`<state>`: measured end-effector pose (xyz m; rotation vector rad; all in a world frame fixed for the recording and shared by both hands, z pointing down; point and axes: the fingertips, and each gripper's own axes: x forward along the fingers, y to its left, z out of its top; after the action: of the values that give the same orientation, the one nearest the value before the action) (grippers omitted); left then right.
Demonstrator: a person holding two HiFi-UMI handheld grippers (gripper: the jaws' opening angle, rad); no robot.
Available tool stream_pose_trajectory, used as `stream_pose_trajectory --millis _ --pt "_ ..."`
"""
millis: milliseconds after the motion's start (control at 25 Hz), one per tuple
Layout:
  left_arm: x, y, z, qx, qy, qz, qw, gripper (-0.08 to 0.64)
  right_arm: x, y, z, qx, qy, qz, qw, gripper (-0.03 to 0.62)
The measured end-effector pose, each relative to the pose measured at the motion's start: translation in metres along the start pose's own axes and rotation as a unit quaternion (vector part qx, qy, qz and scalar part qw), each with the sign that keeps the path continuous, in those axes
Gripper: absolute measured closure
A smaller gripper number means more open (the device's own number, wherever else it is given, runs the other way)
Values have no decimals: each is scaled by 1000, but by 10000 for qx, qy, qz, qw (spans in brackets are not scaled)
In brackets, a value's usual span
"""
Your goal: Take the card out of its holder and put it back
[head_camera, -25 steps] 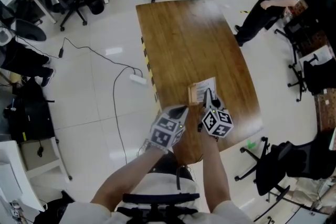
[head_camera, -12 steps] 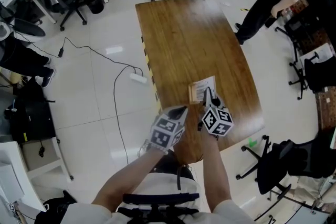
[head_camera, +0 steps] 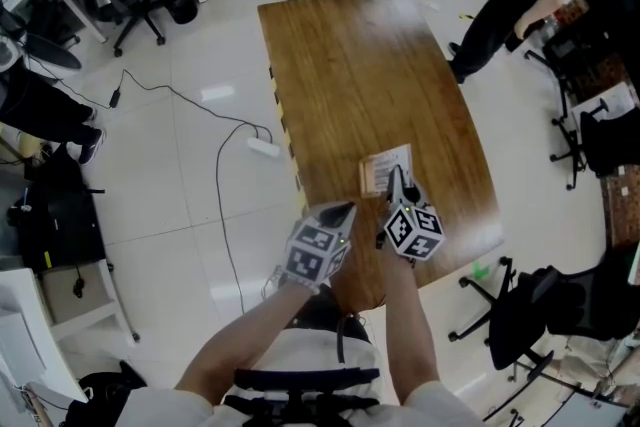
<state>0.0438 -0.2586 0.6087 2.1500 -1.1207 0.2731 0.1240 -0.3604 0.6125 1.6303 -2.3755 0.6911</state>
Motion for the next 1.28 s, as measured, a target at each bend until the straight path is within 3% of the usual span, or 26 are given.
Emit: stream_pose_trajectory --millis 640,1280 --pt "0 0 -4 -52 27 25 10000 568 1 -1 -11 16 151 -38 9999 577" --pt "0 17 -6 -186 19 160 9997 568 22 -2 -52 3 573 -95 9983 574"
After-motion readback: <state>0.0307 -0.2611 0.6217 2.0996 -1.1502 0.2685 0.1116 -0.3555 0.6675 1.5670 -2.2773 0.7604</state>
